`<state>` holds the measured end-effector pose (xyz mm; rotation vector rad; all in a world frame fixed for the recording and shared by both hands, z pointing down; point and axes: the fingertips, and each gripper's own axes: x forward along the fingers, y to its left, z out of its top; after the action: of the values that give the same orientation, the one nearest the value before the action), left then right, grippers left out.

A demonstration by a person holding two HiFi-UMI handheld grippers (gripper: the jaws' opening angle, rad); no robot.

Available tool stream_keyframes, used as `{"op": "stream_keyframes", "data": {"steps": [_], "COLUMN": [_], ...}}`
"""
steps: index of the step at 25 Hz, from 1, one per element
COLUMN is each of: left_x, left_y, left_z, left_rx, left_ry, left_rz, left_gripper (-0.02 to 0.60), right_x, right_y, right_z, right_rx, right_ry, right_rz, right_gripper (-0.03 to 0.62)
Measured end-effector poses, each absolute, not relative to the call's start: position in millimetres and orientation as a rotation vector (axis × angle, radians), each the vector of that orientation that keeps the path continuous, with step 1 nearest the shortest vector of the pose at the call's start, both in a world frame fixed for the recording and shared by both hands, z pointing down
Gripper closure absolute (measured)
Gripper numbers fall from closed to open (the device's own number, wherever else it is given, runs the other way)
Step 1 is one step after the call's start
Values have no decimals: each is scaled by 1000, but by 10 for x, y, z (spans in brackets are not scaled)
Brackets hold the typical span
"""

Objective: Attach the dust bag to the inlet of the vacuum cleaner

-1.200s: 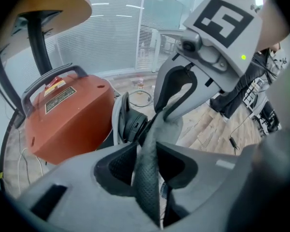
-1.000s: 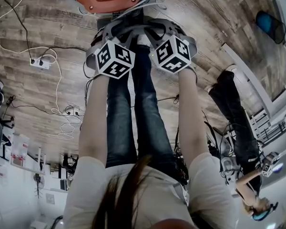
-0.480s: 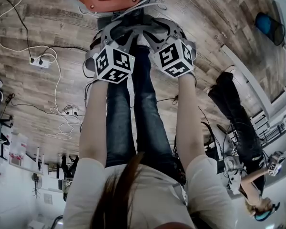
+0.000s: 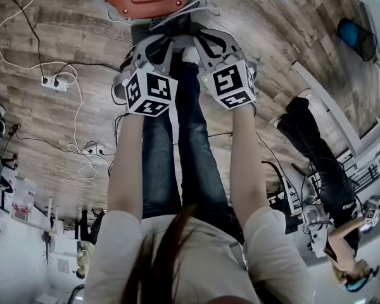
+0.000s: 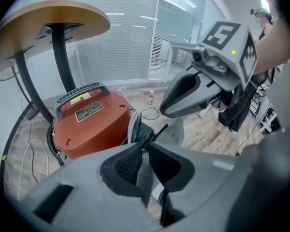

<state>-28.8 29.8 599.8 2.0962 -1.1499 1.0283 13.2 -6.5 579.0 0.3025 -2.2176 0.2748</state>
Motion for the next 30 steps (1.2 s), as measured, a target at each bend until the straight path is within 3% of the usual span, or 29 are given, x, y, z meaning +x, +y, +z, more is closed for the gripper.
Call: {"op": "stream_keyframes", "data": {"steps": [7,30], "left_x": [-323,-632], "left_y": [219,-196], "left_z": [5891,4878], "left_rx": [2094,2010], "left_ry": [-1183,-1454], "left_rz": [1028,737], "left_gripper": [561,565], "right_x": [129,38], "right_y": [-109,-474], "right_z": [5689,4682], "right_rx": [343,730], "right_ry": [-2236,-2404], "right_rz": [309,476], "right_gripper": [589,591]}}
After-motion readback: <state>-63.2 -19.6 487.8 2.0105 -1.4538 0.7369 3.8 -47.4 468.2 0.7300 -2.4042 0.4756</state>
